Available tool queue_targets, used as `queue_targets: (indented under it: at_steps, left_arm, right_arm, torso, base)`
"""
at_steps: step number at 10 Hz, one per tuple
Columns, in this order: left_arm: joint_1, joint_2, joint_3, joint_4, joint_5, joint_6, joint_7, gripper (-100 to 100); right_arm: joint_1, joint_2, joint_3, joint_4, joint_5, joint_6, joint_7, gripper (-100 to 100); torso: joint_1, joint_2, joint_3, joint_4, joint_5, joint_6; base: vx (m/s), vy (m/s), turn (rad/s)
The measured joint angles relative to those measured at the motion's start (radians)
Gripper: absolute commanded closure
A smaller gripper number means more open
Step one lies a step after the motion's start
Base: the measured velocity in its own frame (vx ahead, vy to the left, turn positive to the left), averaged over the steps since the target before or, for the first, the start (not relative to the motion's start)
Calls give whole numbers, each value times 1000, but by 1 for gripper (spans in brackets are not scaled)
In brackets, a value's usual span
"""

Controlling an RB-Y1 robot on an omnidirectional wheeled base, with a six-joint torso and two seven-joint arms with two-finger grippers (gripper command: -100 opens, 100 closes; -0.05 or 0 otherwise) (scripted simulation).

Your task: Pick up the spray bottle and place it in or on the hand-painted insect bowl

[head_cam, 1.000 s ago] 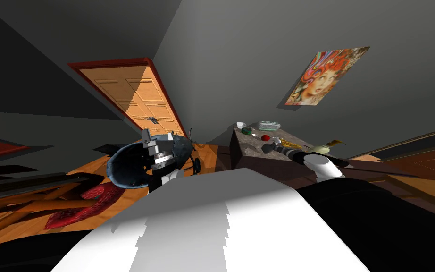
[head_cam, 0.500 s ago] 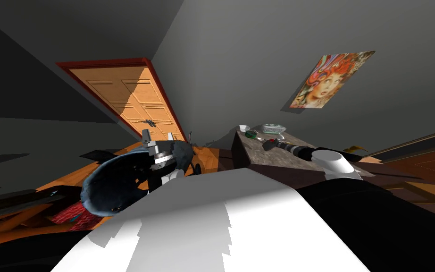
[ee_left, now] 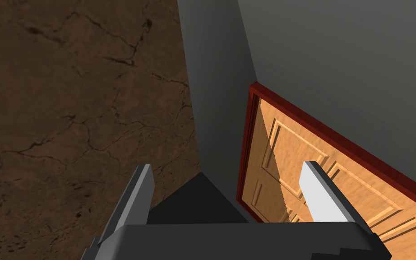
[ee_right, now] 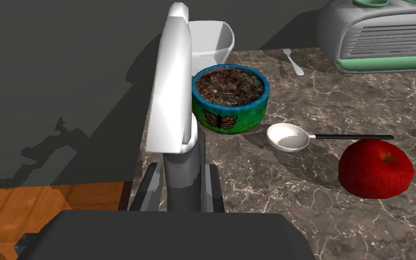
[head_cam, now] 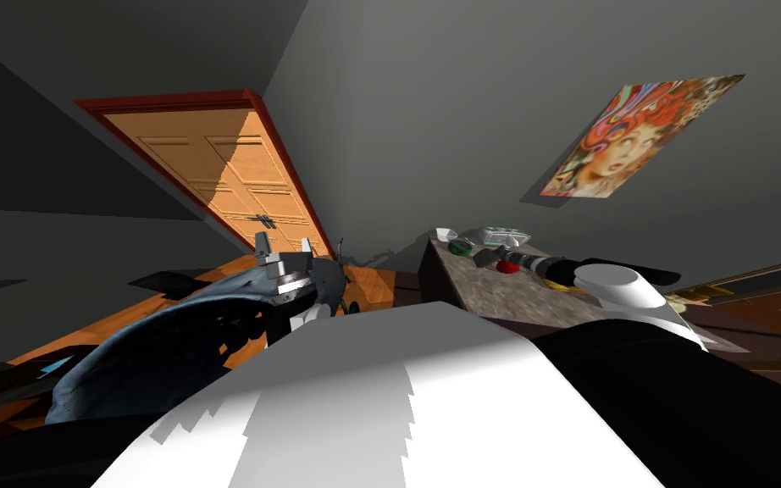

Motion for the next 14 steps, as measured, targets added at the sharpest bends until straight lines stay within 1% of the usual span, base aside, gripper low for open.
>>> queue_targets:
  at_steps: [1,2,6,8,10,12,14]
  left_arm:
    - [0,0,0,0,0,0,0,0]
    - [0,0,0,0,0,0,0,0]
    - [0,0,0,0,0,0,0,0]
    - [0,0,0,0,0,0,0,0]
    - [0,0,0,0,0,0,0,0]
    - [0,0,0,0,0,0,0,0]
    - [0,0,0,0,0,0,0,0]
  right_arm:
    - [2,-6,-5,-4,-1,3,-3,100]
    - [8,-13,-11,-10,-2,8,-9,100]
    - [21,-40,-36,-13,-9,22,-13,100]
    - [35,-48,-52,-25,-8,28,-19,100]
    - [48,-60,-70,-33,-7,32,-26,100]
    - [69,-71,-97,-44,-7,38,-34,100]
    - [104,-71,-132,-69,-5,42,-49,100]
  torso:
    - [0,6,3,1,0,1]
    - [0,5,3,1,0,2]
    - [2,2,1,0,1,0]
    - [1,0,0,0,2,0]
    - [-3,3,1,0,2,0]
    - [-11,8,4,1,0,1]
    - [-13,11,6,2,-1,1]
  base:
    - [178,-6,26]
    - [189,2,-8]
    - [217,-5,31]
    - [239,-40,41]
    - [179,-131,67]
    - [120,-215,92]
    - [69,-211,118]
